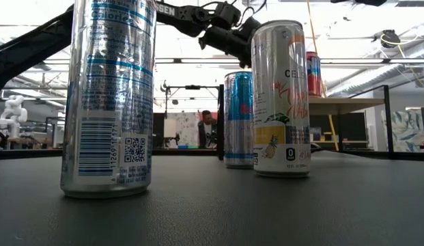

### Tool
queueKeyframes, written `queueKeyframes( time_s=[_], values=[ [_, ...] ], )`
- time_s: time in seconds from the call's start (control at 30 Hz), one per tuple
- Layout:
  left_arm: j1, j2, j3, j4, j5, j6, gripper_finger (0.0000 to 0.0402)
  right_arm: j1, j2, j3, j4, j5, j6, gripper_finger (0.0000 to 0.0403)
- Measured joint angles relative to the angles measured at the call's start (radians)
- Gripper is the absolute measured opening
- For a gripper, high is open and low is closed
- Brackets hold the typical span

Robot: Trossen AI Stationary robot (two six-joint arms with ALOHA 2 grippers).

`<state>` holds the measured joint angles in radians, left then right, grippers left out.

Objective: Place canned beverage on shelf
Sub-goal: Put the top pink white soda can on the shelf aligned with the other pink white soda can

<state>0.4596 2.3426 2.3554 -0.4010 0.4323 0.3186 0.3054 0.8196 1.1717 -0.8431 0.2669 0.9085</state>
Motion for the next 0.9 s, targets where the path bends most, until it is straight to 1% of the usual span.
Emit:
queueKeyframes(
  time_s=[0.1, 0.53, 0.63, 0.8, 0.9],
  values=[
    [-0.002, 0.008, 0.000, -0.015, -0.005, -0.022, 0.0298, 0.000, 0.000, 0.000, 0.000, 0.000, 0.000, 0.0384],
    [-0.002, 0.019, 0.000, -0.005, -0.018, -0.025, 0.0300, 0.000, 0.000, 0.000, 0.000, -0.001, 0.007, 0.0384],
    [-0.002, 0.019, 0.000, -0.006, -0.018, -0.025, 0.0317, 0.000, 0.000, 0.000, 0.000, -0.001, 0.007, 0.0384],
    [-0.002, 0.019, 0.000, -0.006, -0.018, -0.025, 0.0355, 0.000, 0.000, 0.000, 0.000, -0.001, 0.007, 0.0384],
    [-0.002, 0.019, 0.000, -0.006, -0.018, -0.025, 0.0364, 0.000, 0.000, 0.000, 0.000, -0.001, 0.007, 0.0384]
  ],
)
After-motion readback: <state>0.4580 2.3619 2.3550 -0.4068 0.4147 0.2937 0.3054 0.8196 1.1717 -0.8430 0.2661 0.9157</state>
